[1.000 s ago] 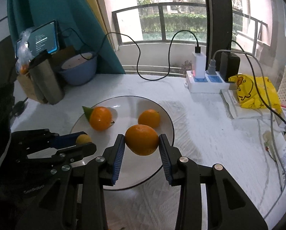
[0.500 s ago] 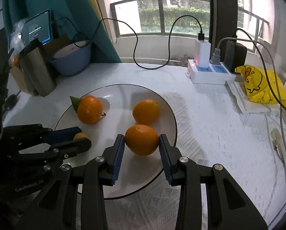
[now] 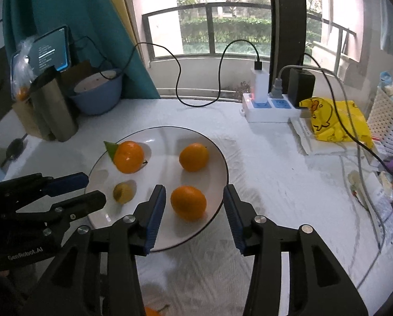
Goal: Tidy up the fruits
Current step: 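Move both open grippers back toward the remaining fruit, then grasp a red tomato with the right gripper while the left gripper grasps another tomato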
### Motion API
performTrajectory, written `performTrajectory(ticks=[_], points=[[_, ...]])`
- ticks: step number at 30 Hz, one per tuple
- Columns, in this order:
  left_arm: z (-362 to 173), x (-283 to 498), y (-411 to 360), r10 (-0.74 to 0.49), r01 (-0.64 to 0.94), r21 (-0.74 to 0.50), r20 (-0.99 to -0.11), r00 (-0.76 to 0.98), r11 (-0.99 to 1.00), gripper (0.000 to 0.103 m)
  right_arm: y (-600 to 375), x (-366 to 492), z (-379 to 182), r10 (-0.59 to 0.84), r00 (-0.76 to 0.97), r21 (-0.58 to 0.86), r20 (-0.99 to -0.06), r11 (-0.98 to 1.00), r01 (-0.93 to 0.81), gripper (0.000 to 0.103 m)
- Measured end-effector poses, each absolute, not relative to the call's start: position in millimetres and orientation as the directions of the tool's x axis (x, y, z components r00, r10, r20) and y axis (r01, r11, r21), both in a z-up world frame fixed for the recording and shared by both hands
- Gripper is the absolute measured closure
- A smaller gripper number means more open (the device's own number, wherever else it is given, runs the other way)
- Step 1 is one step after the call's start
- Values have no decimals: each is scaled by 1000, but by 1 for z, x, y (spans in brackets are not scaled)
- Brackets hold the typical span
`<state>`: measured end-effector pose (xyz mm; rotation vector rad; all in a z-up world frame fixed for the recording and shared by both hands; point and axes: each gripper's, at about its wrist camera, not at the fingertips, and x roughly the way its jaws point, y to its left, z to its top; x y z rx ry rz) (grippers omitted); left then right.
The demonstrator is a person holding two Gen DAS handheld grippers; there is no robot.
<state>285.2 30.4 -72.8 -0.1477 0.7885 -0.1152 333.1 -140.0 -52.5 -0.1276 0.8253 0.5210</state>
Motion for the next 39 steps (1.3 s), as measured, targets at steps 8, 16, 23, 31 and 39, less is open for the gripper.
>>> performTrajectory(ticks=[8, 16, 23, 31, 39], points=[[-62, 256, 22, -161, 61, -169, -677, 718, 984, 57, -152, 301, -37, 396, 587, 87, -706, 871, -484, 55], [-55, 228, 9, -172, 78, -169, -664, 727, 983, 57, -166, 270, -27, 401, 601, 90, -691, 873, -479, 55], [-58, 207, -7, -180, 94, -163, -670, 720, 982, 57, -176, 245, -24, 414, 604, 92, -680, 866, -491, 55], [-62, 182, -22, -177, 98, -154, -680, 712, 983, 57, -196, 222, -26, 419, 609, 105, -673, 869, -483, 55], [-80, 167, -35, -169, 94, -144, -712, 681, 985, 57, -212, 205, -45, 440, 574, 148, -691, 863, -483, 55]])
